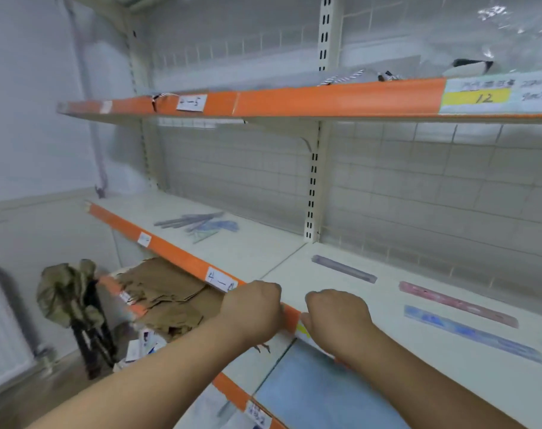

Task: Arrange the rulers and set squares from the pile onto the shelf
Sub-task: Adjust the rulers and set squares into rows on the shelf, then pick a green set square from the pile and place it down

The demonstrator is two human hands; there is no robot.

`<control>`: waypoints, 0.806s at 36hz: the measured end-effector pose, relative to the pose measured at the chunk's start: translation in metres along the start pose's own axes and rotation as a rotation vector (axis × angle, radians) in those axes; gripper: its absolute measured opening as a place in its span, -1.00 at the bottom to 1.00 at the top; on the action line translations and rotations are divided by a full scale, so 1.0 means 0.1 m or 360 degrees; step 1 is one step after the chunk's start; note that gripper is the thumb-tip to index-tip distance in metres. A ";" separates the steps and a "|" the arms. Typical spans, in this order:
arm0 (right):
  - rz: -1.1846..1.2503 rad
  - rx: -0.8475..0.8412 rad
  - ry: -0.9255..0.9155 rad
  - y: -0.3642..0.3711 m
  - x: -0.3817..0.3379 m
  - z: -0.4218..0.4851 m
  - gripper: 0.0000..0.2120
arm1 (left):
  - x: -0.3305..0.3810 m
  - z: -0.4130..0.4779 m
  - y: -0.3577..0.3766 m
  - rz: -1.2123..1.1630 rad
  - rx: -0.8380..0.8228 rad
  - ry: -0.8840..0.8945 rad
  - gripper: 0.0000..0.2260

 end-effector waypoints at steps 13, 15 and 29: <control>0.0141 0.0069 -0.0262 0.10 -1.78 0.85 -0.70 | -2.05 -0.23 -0.13 -0.0053 0.0060 -0.0330 -0.71; 0.0139 0.0047 -0.0303 0.14 -1.94 0.95 -0.71 | -2.27 -0.24 -0.09 -0.0065 0.0062 -0.0379 -0.67; 0.0198 0.0039 -0.0386 0.53 -2.66 2.06 -0.75 | -3.37 0.25 0.25 -0.0041 0.0053 -0.0510 -0.69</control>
Point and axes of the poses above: each hand's wrist, its own z-axis towards the middle knuckle, its own y-axis out of the palm, x = y × z, the point moved 7 cm from there along z, towards the middle knuckle, and after that the axes turned 13 degrees about x, right-handed, at the moved point
